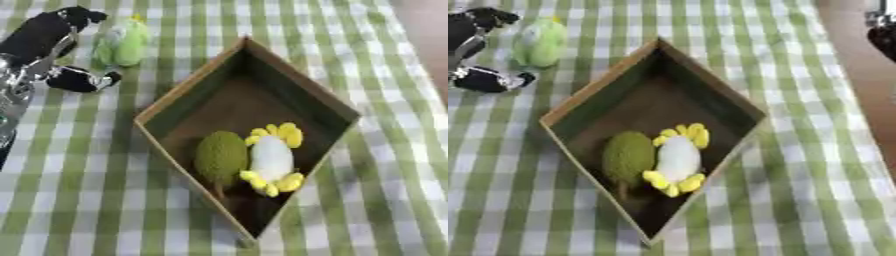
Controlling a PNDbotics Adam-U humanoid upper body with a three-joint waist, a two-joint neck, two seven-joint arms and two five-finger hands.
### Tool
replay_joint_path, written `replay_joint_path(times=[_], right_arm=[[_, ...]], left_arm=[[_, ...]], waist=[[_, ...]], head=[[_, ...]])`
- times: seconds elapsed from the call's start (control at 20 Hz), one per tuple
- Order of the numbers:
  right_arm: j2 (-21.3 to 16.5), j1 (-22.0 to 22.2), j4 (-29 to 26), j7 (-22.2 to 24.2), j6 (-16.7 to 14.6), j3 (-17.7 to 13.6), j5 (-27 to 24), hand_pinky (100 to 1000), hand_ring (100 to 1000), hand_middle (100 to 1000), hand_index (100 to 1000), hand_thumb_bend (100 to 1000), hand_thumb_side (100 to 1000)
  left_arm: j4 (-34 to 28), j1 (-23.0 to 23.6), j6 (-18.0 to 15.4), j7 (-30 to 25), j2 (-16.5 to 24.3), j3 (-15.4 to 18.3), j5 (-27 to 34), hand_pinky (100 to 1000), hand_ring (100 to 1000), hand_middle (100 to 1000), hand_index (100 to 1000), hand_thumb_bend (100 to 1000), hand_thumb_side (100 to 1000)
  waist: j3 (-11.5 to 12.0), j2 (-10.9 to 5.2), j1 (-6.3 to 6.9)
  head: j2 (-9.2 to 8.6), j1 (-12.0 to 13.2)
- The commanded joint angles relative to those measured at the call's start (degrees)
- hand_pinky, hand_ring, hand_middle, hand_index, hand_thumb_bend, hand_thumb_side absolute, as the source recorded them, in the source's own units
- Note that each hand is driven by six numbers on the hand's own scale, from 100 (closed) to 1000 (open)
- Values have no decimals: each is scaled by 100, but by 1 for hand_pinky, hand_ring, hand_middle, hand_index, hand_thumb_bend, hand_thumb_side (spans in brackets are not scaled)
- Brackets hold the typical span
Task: Pick up objects on the table and place them in the box.
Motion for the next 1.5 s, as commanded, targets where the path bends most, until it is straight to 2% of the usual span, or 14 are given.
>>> replay_joint_path(times=[0.05, 0.65, 1.05, 1.1, 1.25, 1.3, 1.35, 1.45, 1.5], right_arm=[[-98, -77, -91, 26, -3, -29, -49, 839, 903, 629, 930, 100, 470], [-72, -186, -91, 56, -10, -13, -75, 840, 915, 627, 932, 100, 470], [-52, -247, -91, 66, -22, -2, -88, 840, 916, 626, 932, 100, 470], [-51, -249, -91, 67, -24, -2, -89, 840, 918, 625, 932, 100, 470], [-47, -242, -91, 62, -21, -9, -90, 840, 920, 624, 933, 100, 470], [-46, -241, -91, 61, -20, -9, -91, 840, 920, 624, 933, 100, 470], [-44, -239, -91, 60, -17, -8, -93, 840, 921, 624, 933, 100, 470], [-43, -231, -91, 55, -10, -9, -96, 841, 922, 624, 933, 100, 470], [-42, -228, -91, 53, -8, -9, -97, 840, 920, 624, 933, 100, 470]], left_arm=[[80, -196, -19, 187, 34, 99, -35, 753, 805, 797, 925, 497, 412], [573, -447, 30, 376, -83, 213, -118, 732, 786, 768, 913, 463, 428], [896, -514, 32, 329, -92, 284, -477, 676, 746, 722, 876, 436, 386], [938, -519, 35, 331, -90, 298, -520, 640, 716, 696, 863, 423, 359], [1043, -525, 8, 298, -86, 332, -573, 608, 690, 683, 854, 352, 271], [1059, -527, -2, 284, -88, 340, -565, 595, 680, 678, 850, 287, 218], [1070, -529, -10, 264, -91, 349, -531, 576, 667, 668, 842, 173, 151], [1067, -538, -14, 207, -87, 352, -430, 556, 652, 658, 833, 100, 100], [1061, -544, -4, 179, -83, 353, -382, 548, 646, 654, 830, 100, 100]], waist=[[-22, -105, 17], [-240, 49, 55], [-327, 124, 61], [-336, 131, 60], [-343, 143, 59], [-342, 143, 59], [-338, 141, 60], [-333, 130, 64], [-333, 124, 65]], head=[[-93, 28], [-205, 136], [-260, 198], [-266, 208], [-261, 207], [-257, 205], [-251, 203], [-237, 202], [-234, 205]])
